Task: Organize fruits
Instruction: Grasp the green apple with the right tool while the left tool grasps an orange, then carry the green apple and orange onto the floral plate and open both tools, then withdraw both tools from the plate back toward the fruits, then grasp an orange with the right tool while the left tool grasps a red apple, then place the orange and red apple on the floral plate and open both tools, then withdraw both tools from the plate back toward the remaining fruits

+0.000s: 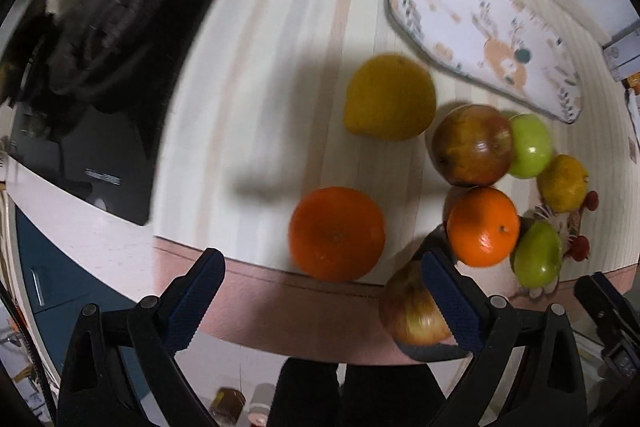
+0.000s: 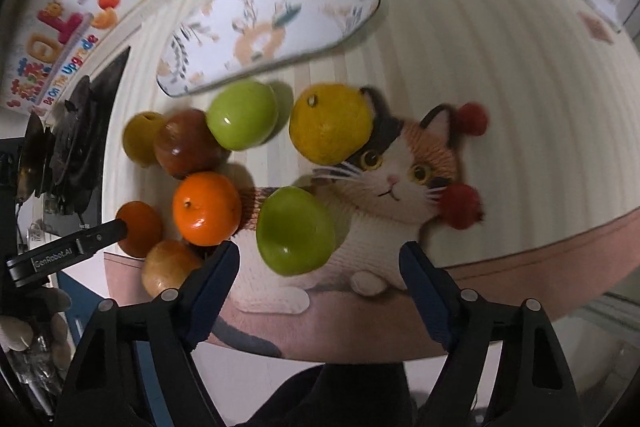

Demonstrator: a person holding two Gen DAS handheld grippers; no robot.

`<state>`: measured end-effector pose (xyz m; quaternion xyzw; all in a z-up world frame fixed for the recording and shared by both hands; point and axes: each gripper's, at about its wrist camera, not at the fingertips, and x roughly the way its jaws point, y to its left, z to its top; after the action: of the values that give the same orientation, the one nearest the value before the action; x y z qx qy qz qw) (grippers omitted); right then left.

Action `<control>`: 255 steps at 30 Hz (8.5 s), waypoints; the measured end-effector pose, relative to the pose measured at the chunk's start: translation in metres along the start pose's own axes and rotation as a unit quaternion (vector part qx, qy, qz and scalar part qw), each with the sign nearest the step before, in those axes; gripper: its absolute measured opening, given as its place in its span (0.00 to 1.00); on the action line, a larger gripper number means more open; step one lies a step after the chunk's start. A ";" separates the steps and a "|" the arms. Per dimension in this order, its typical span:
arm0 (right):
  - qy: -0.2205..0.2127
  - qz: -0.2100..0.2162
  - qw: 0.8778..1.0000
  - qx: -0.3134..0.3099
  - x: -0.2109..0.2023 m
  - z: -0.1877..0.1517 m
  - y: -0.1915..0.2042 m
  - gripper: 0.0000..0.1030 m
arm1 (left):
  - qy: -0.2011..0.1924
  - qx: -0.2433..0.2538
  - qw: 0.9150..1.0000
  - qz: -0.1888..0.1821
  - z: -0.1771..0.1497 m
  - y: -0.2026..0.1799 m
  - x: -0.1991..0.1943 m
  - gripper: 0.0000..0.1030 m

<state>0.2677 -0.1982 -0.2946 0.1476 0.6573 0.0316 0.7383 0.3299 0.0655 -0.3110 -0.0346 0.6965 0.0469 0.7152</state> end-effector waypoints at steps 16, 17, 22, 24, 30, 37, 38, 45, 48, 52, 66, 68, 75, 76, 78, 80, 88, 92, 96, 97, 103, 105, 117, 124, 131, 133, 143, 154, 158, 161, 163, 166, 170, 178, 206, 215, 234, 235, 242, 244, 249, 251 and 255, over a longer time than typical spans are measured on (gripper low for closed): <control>0.070 0.016 0.997 -0.004 0.054 0.020 0.020 0.73 | 0.049 -0.001 0.999 -0.017 -0.008 0.004 0.041 0.63; 0.071 0.016 0.997 -0.005 0.055 0.020 0.020 0.73 | 0.047 0.001 0.999 -0.016 -0.010 0.004 0.041 0.62; 0.081 0.020 0.997 -0.007 0.060 0.022 0.022 0.63 | 0.041 0.008 0.999 -0.012 -0.011 -0.005 0.046 0.62; 0.083 0.023 0.996 -0.009 0.063 0.022 0.025 0.57 | 0.038 0.011 0.999 -0.009 -0.016 -0.008 0.046 0.62; 0.074 0.019 0.997 -0.015 0.064 0.023 0.032 0.56 | 0.035 0.012 0.999 -0.008 -0.027 -0.017 0.040 0.62; 0.061 0.035 0.997 -0.022 0.044 0.024 0.029 0.56 | 0.025 0.016 0.999 -0.018 -0.010 -0.011 0.020 0.61; 0.058 0.040 0.997 -0.022 0.038 0.025 0.027 0.56 | 0.021 0.018 0.999 -0.022 -0.009 -0.012 0.013 0.61; 0.005 0.085 0.996 -0.028 -0.020 0.070 0.038 0.56 | -0.031 0.037 0.996 -0.080 0.014 -0.035 -0.058 0.61; -0.021 0.078 0.996 -0.035 -0.028 0.106 0.044 0.56 | -0.047 0.049 0.992 -0.108 0.044 -0.055 -0.080 0.61; -0.034 0.047 0.997 -0.049 -0.006 0.164 0.049 0.56 | -0.053 0.057 0.991 -0.109 0.103 -0.079 -0.076 0.61; 0.011 -0.006 0.997 -0.077 0.073 0.256 0.058 0.56 | 0.061 0.026 0.990 -0.124 0.211 -0.122 0.029 0.61; 0.017 -0.004 0.997 -0.076 0.079 0.258 0.058 0.56 | 0.067 0.023 0.990 -0.124 0.213 -0.122 0.034 0.62; 0.040 0.005 0.996 -0.073 0.088 0.262 0.060 0.57 | 0.082 0.015 0.989 -0.119 0.219 -0.118 0.045 0.62; 0.042 0.007 0.997 -0.071 0.089 0.262 0.061 0.57 | 0.082 0.015 0.990 -0.116 0.220 -0.117 0.044 0.62; 0.047 0.010 0.997 -0.064 0.088 0.262 0.061 0.72 | 0.079 0.015 0.989 -0.121 0.226 -0.120 0.043 0.75; 0.041 0.000 0.997 -0.062 0.083 0.263 0.061 0.83 | 0.065 0.016 0.991 -0.117 0.229 -0.119 0.034 0.88; 0.050 -0.045 0.996 -0.056 0.061 0.246 0.052 0.88 | 0.009 0.036 0.998 -0.055 0.216 -0.103 -0.004 0.88; 0.042 -0.060 0.996 -0.056 0.047 0.230 0.049 0.90 | -0.013 0.033 0.999 -0.023 0.193 -0.088 -0.016 0.88; 0.033 -0.067 0.996 -0.054 0.031 0.213 0.045 0.90 | -0.022 0.034 0.999 -0.013 0.166 -0.083 -0.020 0.88; 0.029 -0.068 0.996 -0.054 0.026 0.209 0.045 0.91 | -0.025 0.032 0.999 -0.013 0.159 -0.079 -0.022 0.88; -0.001 -0.078 0.995 -0.060 -0.008 0.181 0.043 0.91 | -0.058 0.032 0.998 -0.013 0.121 -0.076 -0.044 0.88; -0.013 -0.077 0.995 -0.063 -0.022 0.169 0.044 0.90 | -0.071 0.032 0.997 -0.014 0.111 -0.074 -0.053 0.88; -0.084 -0.070 0.991 -0.076 -0.097 0.108 0.060 0.90 | -0.159 0.053 0.986 -0.017 0.038 -0.063 -0.129 0.88; -0.119 -0.056 0.988 -0.079 -0.141 0.074 0.065 0.90 | -0.195 0.059 0.978 -0.032 0.002 -0.056 -0.164 0.88; -0.114 -0.035 0.990 -0.069 -0.145 0.044 0.061 0.90 | -0.209 0.060 0.975 -0.036 -0.025 -0.047 -0.175 0.88; -0.098 -0.034 0.993 -0.060 -0.132 0.039 0.054 0.90 | -0.199 0.064 0.977 -0.034 -0.032 -0.045 -0.168 0.88; -0.007 -0.007 1.000 -0.002 -0.050 0.020 0.014 0.91 | -0.021 0.050 0.997 -0.049 -0.062 -0.040 -0.049 0.94; 0.028 0.003 1.000 0.007 -0.009 0.018 0.009 0.91 | 0.077 -0.072 0.983 -0.152 -0.067 -0.030 0.033 0.66; 0.030 0.019 0.999 0.009 0.001 0.021 0.014 0.91 | 0.056 -0.076 0.984 -0.148 -0.068 -0.029 0.032 0.63; 0.035 0.043 0.998 0.006 0.012 0.025 0.025 0.91 | 0.039 -0.053 0.992 -0.109 -0.065 -0.024 0.027 0.63; 0.045 0.062 0.997 0.004 0.025 0.030 0.037 0.90 | 0.030 -0.042 0.995 -0.084 -0.061 -0.017 0.025 0.63; 0.058 0.082 0.995 0.000 0.049 0.036 0.059 0.86 | 0.021 -0.038 0.997 -0.065 -0.056 -0.004 0.024 0.63; 0.087 0.088 0.992 -0.010 0.080 0.038 0.082 0.73 | 0.027 -0.042 0.996 -0.081 -0.053 0.002 0.026 0.63; 0.107 0.057 0.992 -0.033 0.085 0.020 0.077 0.64 | 0.031 -0.054 0.992 -0.105 -0.048 0.020 0.028 0.64; 0.026 0.090 0.995 -0.017 0.002 0.061 0.050 0.63 | -0.047 -0.011 0.988 -0.149 -0.010 -0.027 -0.059 0.63; -0.026 0.047 0.999 0.007 -0.004 0.174 0.023 0.63 | -0.081 0.041 0.991 -0.099 0.089 -0.058 -0.075 0.63; 0.010 0.018 1.000 0.016 0.060 0.267 -0.001 0.64 | 0.007 0.061 0.998 -0.032 0.159 -0.070 0.019 0.65; 0.011 0.015 1.000 0.014 0.060 0.267 0.000 0.66 | 0.002 0.062 0.998 -0.031 0.158 -0.070 0.020 0.65; 0.007 0.010 1.000 0.012 0.054 0.264 0.005 0.80 | 0.005 0.056 0.998 -0.031 0.157 -0.072 0.024 0.68; 0.006 0.008 1.000 0.010 0.050 0.262 0.005 0.80 | 0.007 0.056 0.998 -0.031 0.156 -0.077 0.021 0.82; 0.000 -0.015 1.000 -0.001 0.040 0.249 0.008 0.95 | -0.005 0.054 0.998 -0.029 0.148 -0.076 0.016 0.88; -0.002 -0.027 1.000 -0.013 0.035 0.242 0.011 0.95 | -0.010 0.050 0.998 -0.029 0.146 -0.072 0.011 0.88; 0.000 -0.040 0.999 -0.035 0.028 0.222 0.017 0.95 | -0.026 0.050 0.998 -0.024 0.136 -0.069 -0.003 0.88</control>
<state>0.4915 -0.2140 -0.2964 0.0956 0.6612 0.0248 0.7437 0.4733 0.0125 -0.3051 -0.0140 0.6780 -0.0040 0.7349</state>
